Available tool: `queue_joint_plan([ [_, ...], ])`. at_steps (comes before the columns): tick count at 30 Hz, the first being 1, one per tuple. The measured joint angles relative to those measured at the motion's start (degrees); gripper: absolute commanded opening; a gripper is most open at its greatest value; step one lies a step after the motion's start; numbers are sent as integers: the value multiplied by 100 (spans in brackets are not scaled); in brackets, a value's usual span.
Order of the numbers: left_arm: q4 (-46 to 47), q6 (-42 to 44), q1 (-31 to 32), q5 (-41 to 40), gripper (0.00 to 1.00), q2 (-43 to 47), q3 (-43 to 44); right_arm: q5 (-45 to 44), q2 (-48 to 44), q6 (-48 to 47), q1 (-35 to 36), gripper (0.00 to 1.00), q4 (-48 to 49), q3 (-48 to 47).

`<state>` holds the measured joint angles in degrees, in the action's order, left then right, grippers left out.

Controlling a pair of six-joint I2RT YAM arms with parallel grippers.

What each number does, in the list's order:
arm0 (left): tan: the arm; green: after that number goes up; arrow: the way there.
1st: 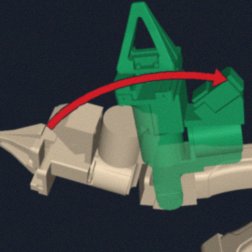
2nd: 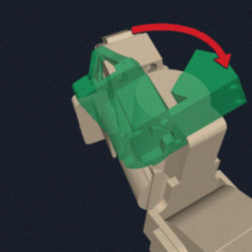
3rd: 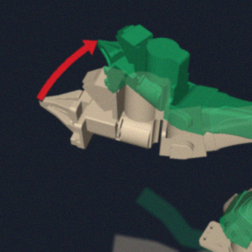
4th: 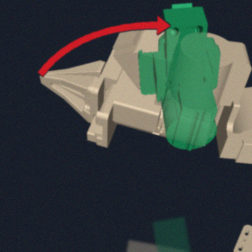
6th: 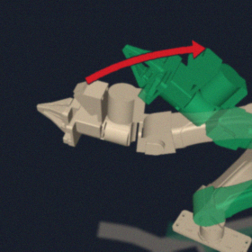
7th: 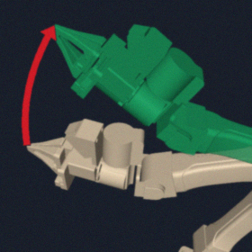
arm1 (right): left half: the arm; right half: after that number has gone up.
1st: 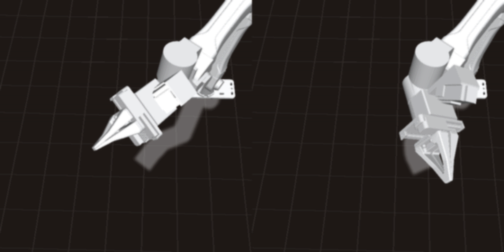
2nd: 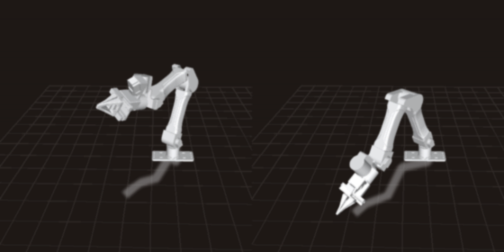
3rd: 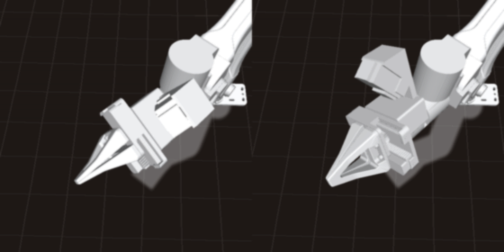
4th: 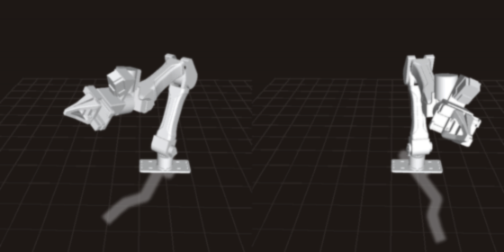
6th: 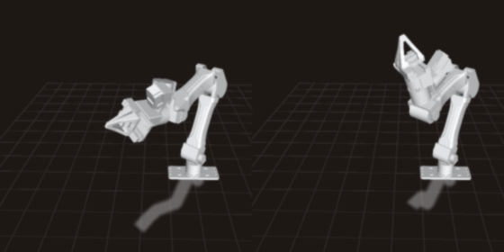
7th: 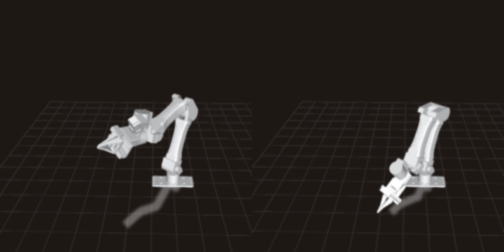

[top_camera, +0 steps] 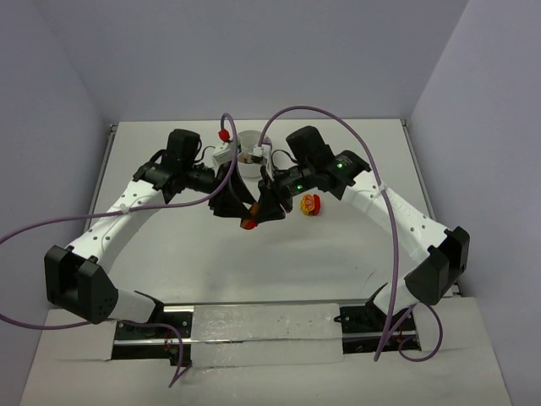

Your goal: Sort the legos into containers by color

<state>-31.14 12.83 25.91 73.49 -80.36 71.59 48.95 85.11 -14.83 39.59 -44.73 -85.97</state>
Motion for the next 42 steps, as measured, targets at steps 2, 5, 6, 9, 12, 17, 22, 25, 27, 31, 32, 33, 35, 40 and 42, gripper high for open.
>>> queue_joint_plan([
  [2,-6,-1,0,0,63,0,0,0,-3,-2,0,0,2,0],
  [5,-7,-1,0,-1,62,0,0,-4,-3,-1,0,0,0,0],
  [6,-9,0,0,-3,62,0,0,-8,-3,0,0,0,0,0],
  [9,-20,-1,0,-14,62,0,0,-26,-3,0,0,0,0,0],
  [12,-25,-1,3,-43,62,0,0,-57,-3,5,0,0,2,0],
  [17,-31,-8,38,-124,54,0,0,-129,-3,39,0,0,2,0],
  [22,-32,-34,67,-178,35,0,0,-224,-3,77,-5,0,3,0],
  [25,-20,-28,70,-187,15,0,0,-264,-3,108,-19,0,-3,0],
  [27,-10,-34,69,-192,1,0,0,-269,-3,111,-26,0,-5,0],
  [31,-3,-32,57,-188,0,0,0,-279,-25,102,-26,0,3,20],
  [32,4,-32,55,-185,0,0,0,-283,-31,95,-26,0,5,21],
  [33,10,-33,37,-171,0,0,0,-287,-41,89,-26,0,24,34],
  [35,22,-28,-57,-89,0,0,0,-304,-80,65,-26,0,145,102],
  [40,-39,41,-600,-75,0,-44,168,-353,-248,-24,-74,0,21,402],
  [42,-54,133,-766,-79,0,-94,346,-363,-298,-52,-94,0,-32,485],
])
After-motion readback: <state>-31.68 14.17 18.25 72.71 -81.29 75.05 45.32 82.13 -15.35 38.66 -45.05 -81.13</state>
